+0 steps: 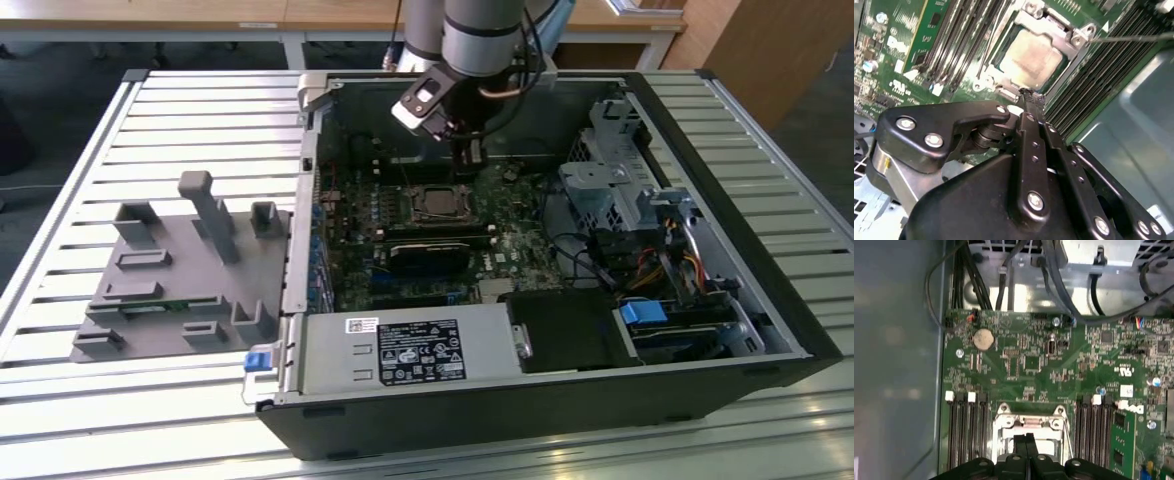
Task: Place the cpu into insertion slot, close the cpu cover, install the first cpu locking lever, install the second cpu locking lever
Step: 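Close the cpu cover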
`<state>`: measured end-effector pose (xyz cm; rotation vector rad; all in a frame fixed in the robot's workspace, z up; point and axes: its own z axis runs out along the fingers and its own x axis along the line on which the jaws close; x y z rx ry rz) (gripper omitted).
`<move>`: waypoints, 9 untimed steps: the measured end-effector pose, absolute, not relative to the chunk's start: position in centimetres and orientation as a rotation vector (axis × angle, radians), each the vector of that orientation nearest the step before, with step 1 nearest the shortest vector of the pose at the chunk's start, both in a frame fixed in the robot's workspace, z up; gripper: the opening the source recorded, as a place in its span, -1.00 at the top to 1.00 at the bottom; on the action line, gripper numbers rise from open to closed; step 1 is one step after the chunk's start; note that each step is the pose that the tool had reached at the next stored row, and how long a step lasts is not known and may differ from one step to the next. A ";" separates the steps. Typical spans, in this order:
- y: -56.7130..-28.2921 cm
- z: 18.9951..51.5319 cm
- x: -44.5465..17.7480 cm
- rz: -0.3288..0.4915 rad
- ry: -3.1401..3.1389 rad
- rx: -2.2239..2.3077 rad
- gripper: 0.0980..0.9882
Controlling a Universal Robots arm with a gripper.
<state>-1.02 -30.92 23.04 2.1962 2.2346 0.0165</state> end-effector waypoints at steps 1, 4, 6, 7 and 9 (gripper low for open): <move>-30.9 23.0 -1.2 0.017 2.234 2.196 0.98; -30.9 22.8 -1.5 0.017 2.234 2.196 0.98; -30.9 22.6 -1.6 0.017 2.234 2.196 0.98; -30.9 22.5 -1.8 0.017 2.234 2.196 0.98; -30.9 22.3 -2.2 0.017 2.234 2.196 0.98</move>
